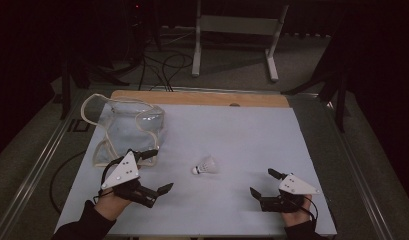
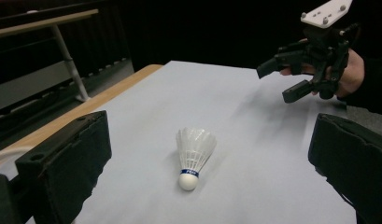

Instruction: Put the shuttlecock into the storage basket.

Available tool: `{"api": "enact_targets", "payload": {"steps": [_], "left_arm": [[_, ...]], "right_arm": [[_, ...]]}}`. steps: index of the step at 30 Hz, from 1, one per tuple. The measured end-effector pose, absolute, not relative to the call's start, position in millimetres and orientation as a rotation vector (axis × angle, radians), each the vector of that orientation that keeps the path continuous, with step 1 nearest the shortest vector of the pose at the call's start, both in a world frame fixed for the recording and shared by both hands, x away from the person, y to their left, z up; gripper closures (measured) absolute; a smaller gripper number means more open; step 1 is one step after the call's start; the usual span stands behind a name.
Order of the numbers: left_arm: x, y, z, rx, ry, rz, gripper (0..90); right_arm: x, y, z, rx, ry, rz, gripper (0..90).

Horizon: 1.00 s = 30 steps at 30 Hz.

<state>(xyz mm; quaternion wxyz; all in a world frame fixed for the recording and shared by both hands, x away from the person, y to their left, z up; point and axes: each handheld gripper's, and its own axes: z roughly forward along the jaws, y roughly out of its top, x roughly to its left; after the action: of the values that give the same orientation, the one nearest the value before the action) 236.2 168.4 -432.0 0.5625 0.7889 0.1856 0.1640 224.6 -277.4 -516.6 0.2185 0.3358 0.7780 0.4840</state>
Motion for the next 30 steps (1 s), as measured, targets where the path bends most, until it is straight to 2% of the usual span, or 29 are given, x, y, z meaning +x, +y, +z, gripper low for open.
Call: {"api": "enact_targets", "payload": {"steps": [30], "left_arm": [[270,101,-441,2.053,0.38,0.282,0.3]], "right_arm": [[225,-278,-517,0.926,2.16,1.356,8.6]]}}
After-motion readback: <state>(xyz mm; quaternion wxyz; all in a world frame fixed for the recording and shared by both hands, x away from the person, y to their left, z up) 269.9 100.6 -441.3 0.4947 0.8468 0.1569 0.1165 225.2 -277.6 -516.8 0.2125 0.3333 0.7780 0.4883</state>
